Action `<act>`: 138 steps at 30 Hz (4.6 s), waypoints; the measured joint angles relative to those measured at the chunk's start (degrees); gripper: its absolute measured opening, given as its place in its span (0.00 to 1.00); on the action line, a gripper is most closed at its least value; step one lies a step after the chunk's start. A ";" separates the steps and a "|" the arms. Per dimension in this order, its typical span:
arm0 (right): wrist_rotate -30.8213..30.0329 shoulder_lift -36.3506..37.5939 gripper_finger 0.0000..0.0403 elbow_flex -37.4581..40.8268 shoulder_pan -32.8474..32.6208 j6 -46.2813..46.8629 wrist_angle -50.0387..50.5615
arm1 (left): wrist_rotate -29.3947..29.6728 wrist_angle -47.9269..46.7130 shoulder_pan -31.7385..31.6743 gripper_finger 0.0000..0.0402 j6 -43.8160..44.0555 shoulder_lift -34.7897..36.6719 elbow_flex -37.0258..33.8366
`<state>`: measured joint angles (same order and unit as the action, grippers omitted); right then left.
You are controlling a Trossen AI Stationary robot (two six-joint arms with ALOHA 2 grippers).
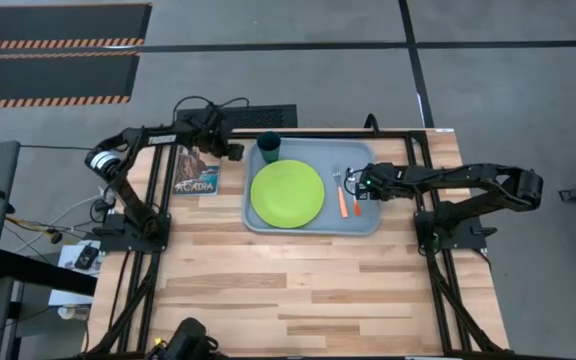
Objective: Pick and place plate/cup/fork/spoon on tray
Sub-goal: Move the gray tray to the center of the table
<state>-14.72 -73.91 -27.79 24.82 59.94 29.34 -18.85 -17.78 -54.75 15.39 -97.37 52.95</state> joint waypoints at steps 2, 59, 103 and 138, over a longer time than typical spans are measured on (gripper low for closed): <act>-0.01 0.00 0.20 0.00 0.00 -0.03 0.02 | -0.47 -0.11 -0.58 0.51 -0.19 1.55 -0.66; 1.10 0.04 0.18 0.00 0.00 -1.35 -3.77 | 1.74 26.09 10.23 0.03 17.65 3.62 -18.53; 0.65 0.07 0.18 -0.59 -16.77 10.55 -0.63 | 9.74 20.03 21.35 0.02 26.51 13.91 -26.10; 0.26 -0.03 0.18 -0.59 -49.73 41.93 -1.72 | 28.72 13.06 51.76 0.02 50.12 27.02 -32.37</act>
<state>-14.46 -73.94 -28.38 -24.91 101.87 27.62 9.87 -4.72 -2.99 65.50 -70.35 20.58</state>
